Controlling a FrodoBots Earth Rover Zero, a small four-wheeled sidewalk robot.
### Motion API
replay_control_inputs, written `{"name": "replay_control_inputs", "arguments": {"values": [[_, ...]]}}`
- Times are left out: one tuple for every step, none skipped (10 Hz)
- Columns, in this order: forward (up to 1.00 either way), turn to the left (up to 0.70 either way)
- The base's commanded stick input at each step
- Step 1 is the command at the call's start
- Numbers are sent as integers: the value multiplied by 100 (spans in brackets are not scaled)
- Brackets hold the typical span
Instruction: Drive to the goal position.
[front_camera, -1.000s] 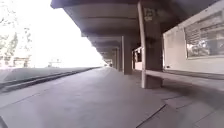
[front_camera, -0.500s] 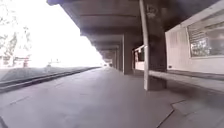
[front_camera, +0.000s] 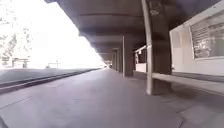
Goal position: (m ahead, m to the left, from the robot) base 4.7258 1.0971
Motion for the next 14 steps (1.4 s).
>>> {"name": "replay_control_inputs", "arguments": {"values": [[50,0],[50,0],[50,2],[50,39],[50,50],[50,20],[50,0],[50,0],[50,0],[50,0],[50,0],[50,0],[50,0],[50,0]]}}
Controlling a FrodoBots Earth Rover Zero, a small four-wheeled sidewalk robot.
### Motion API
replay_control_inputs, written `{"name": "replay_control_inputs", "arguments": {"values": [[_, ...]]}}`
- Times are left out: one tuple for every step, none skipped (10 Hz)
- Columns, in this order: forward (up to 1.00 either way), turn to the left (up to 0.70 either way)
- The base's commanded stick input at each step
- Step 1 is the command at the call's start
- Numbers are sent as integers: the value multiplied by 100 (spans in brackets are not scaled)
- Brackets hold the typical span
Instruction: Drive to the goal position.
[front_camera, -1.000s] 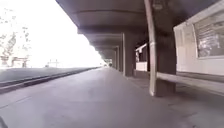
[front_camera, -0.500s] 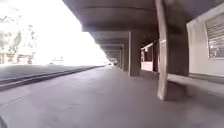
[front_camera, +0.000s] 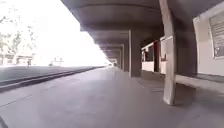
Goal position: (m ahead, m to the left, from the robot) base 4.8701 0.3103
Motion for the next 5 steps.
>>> {"name": "replay_control_inputs", "arguments": {"values": [[50,0],[50,0],[50,0],[50,0],[50,0]]}}
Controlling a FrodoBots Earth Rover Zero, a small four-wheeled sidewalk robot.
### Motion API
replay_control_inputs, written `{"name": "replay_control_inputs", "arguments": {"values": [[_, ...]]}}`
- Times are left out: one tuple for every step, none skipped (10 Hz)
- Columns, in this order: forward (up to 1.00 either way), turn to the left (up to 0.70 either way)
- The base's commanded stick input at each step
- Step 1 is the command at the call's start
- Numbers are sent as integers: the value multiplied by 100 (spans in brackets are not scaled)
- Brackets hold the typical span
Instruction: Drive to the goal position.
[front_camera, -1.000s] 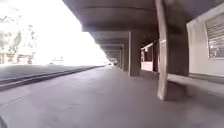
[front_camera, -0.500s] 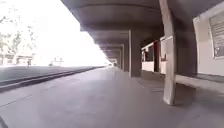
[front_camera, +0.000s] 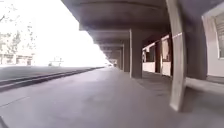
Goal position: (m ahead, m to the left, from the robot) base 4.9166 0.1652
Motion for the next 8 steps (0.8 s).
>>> {"name": "replay_control_inputs", "arguments": {"values": [[50,0],[50,0],[50,0],[50,0],[50,0],[50,0],[50,0],[50,0]]}}
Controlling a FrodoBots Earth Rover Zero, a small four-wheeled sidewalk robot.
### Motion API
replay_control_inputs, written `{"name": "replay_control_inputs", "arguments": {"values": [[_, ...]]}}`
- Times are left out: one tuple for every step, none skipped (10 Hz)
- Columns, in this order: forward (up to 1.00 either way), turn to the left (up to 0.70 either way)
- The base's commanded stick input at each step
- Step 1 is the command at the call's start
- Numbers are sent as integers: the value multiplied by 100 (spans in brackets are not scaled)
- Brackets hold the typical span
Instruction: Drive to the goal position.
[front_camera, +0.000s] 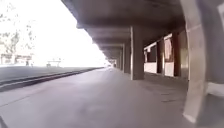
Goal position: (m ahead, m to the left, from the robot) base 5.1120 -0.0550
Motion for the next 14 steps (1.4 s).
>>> {"name": "replay_control_inputs", "arguments": {"values": [[50,0],[50,0],[50,0],[50,0],[50,0],[50,0],[50,0],[50,0],[50,0],[50,0],[50,0],[50,0],[50,0],[50,0]]}}
